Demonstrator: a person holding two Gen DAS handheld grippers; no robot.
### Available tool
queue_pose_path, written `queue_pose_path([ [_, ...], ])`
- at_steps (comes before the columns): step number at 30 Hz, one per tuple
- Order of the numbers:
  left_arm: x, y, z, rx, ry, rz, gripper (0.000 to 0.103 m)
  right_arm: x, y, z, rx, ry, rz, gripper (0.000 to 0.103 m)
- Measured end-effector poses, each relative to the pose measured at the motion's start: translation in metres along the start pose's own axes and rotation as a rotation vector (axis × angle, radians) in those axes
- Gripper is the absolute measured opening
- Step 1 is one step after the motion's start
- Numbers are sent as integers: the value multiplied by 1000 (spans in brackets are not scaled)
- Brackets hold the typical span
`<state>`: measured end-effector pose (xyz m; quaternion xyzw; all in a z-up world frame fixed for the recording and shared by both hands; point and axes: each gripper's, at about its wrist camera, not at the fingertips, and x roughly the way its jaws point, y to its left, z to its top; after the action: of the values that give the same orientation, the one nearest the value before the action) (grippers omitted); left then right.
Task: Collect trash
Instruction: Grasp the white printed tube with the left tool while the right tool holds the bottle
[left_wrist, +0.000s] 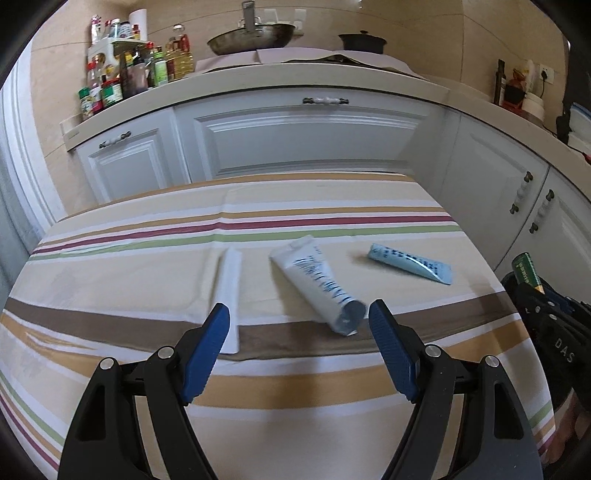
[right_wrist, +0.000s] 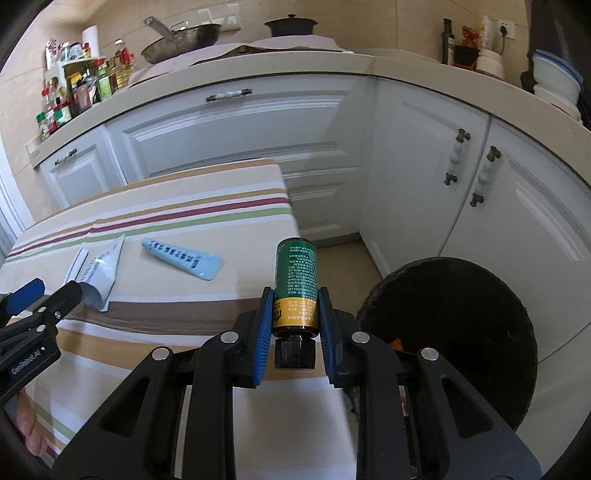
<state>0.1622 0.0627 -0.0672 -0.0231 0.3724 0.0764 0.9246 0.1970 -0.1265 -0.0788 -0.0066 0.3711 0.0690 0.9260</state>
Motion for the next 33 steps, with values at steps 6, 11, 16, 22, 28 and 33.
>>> queue_pose_path([
  [6,18,-12,6,8,29,14,75,1,-13,2,20,-5,4,23],
  [11,28,-11,5,-14,61,15,67,0,-19,1,27,-8,9,23],
  [16,30,-16,3,13,74,4,42,0,-20,1,26,-9,10,23],
  [22,27,-14,3,11,63,-19,17,-2,-18,1,26,-10,8,23],
  [28,19,-12,0,6,46,-32,11,-5,-16,0,25,-12,9,23],
  [33,5,-10,-1,4,25,-50,11,-14,-15,-3,26,-26,13,23],
])
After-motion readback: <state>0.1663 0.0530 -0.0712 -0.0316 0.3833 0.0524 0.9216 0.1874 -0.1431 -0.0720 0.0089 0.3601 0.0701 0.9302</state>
